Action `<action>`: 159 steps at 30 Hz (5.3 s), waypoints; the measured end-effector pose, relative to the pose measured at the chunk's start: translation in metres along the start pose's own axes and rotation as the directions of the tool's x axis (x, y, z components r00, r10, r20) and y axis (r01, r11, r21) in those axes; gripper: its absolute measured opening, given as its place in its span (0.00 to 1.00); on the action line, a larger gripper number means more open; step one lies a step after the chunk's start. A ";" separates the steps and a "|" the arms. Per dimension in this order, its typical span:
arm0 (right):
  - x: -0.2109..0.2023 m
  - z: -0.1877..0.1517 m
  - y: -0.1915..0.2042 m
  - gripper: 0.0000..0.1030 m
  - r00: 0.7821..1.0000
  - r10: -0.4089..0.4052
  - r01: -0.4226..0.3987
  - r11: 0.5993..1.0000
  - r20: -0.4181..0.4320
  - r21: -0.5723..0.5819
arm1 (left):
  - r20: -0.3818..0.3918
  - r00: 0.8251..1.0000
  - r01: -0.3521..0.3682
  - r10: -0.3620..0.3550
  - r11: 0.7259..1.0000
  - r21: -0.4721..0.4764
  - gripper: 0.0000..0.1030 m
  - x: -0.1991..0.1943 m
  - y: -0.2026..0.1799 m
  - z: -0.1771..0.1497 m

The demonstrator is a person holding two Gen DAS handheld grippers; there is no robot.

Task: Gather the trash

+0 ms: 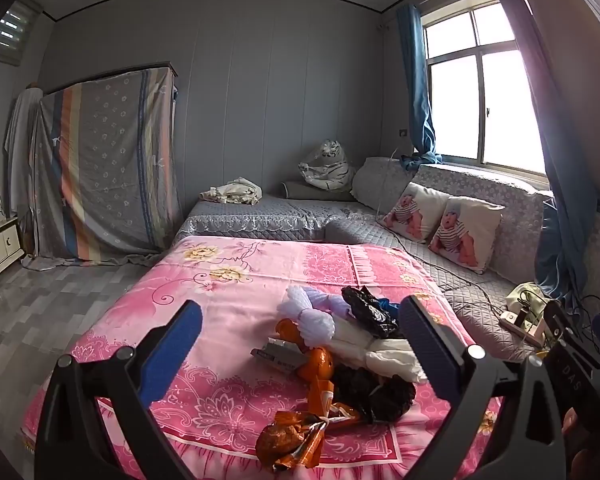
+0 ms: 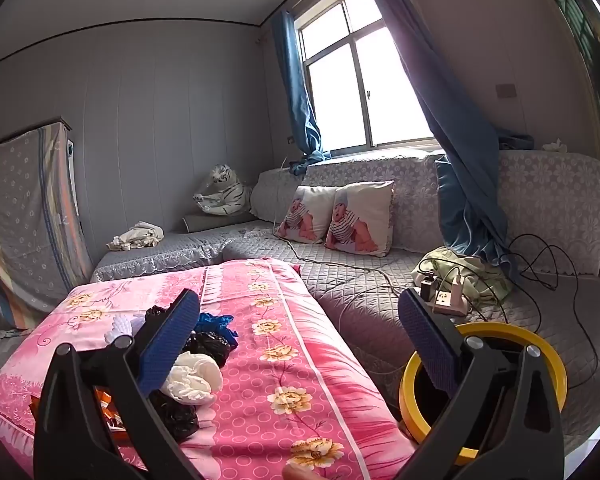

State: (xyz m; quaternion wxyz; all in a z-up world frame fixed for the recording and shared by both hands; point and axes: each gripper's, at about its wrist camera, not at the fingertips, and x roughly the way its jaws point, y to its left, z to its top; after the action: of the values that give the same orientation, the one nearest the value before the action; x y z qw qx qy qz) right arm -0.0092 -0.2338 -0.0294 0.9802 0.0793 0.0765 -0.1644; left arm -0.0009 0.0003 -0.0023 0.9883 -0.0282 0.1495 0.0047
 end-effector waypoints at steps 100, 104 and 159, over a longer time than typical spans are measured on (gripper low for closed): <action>0.152 -0.013 0.067 0.92 0.761 0.517 -0.578 0.814 -0.393 -0.050 | -0.205 0.966 0.189 -0.159 0.973 0.133 0.92 0.063 0.046 -0.059; 0.175 -0.016 0.089 0.92 0.718 0.544 -0.627 0.777 -0.434 -0.063 | -0.267 0.945 0.243 -0.187 0.950 0.194 0.92 0.072 0.037 -0.072; 0.235 -0.011 0.109 0.14 0.472 0.666 -0.714 0.673 -0.578 0.192 | -0.365 0.848 0.404 -0.385 0.915 -0.027 0.23 0.105 0.060 -0.078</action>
State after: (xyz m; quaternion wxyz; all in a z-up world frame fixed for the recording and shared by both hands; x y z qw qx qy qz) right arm 0.2456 -0.2031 -0.0671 0.8850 0.1139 0.3528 0.2818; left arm 0.0752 0.0560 -0.1108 0.9237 -0.0338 0.3205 -0.2072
